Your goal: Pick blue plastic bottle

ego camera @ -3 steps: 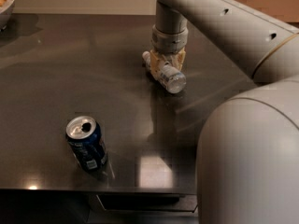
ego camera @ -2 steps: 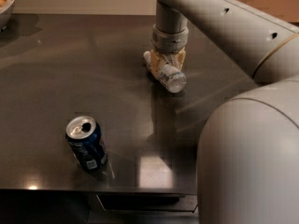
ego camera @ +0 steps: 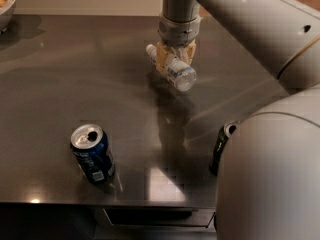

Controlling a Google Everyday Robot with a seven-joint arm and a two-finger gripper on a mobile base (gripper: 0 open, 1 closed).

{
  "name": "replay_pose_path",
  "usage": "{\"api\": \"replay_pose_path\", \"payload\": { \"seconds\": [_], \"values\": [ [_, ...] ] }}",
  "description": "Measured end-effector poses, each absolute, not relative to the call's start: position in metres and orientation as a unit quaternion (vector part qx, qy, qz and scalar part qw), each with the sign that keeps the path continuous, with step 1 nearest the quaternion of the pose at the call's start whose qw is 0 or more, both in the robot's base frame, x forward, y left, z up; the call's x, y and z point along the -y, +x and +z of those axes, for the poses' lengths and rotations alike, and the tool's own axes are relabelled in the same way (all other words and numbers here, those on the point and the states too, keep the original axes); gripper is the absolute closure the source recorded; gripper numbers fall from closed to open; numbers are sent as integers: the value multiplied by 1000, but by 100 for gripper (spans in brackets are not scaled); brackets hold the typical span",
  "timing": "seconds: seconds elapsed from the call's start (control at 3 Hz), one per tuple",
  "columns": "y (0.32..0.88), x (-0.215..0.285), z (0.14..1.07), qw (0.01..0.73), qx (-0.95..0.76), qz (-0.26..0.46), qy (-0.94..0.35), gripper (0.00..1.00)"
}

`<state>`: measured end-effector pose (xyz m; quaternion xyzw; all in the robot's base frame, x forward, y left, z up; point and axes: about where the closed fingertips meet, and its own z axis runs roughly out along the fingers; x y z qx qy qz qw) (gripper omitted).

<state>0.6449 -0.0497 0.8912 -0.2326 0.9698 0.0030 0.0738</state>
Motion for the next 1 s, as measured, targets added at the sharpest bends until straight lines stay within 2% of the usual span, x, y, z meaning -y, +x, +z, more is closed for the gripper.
{"api": "replay_pose_path", "payload": {
  "seconds": [0.67,1.0],
  "values": [
    [633,37,957,110,-964,18,-241,100],
    [633,37,957,110,-964,18,-241,100]
  ]
}}
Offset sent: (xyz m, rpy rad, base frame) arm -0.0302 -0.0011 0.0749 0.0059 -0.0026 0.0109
